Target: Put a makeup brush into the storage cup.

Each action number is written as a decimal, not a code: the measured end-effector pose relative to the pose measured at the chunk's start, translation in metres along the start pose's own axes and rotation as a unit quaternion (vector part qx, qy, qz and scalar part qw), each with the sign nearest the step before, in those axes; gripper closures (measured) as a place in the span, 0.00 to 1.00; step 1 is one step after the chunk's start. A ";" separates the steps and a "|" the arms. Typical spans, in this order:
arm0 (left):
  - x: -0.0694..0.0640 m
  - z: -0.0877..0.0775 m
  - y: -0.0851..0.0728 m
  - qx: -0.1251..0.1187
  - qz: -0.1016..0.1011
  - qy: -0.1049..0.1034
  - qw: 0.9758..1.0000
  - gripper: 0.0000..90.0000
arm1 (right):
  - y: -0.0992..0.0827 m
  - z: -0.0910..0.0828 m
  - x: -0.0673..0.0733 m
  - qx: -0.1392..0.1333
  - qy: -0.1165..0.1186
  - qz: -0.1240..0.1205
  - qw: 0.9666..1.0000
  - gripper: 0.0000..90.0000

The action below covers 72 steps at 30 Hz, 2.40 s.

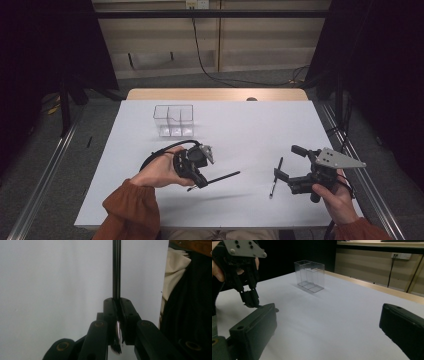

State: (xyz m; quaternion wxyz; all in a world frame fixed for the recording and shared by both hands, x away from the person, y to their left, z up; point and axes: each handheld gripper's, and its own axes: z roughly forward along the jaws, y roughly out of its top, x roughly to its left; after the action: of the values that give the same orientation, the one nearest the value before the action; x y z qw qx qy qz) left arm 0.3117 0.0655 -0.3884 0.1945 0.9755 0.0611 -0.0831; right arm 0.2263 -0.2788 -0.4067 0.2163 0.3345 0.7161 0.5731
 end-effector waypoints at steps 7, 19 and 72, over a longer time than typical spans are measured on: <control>-0.001 0.001 0.001 -0.001 0.000 -0.004 1.000 0.94 | 0.013 0.021 0.000 0.021 0.037 -0.002 0.999 0.00; 0.000 0.003 0.002 0.006 0.008 -0.003 1.000 0.94 | 0.025 0.047 0.010 0.065 0.100 -0.021 0.993 0.01; -0.003 0.012 0.005 0.017 0.013 0.001 1.000 0.94 | 0.046 0.150 0.046 0.450 0.275 -0.171 0.832 0.58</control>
State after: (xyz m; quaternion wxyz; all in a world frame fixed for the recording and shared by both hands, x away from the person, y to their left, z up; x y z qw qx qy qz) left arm 0.3076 0.0560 -0.3974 0.1787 0.9795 0.0470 -0.0801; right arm 0.3094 -0.1385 -0.3968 -0.0698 0.0955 0.9705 0.2099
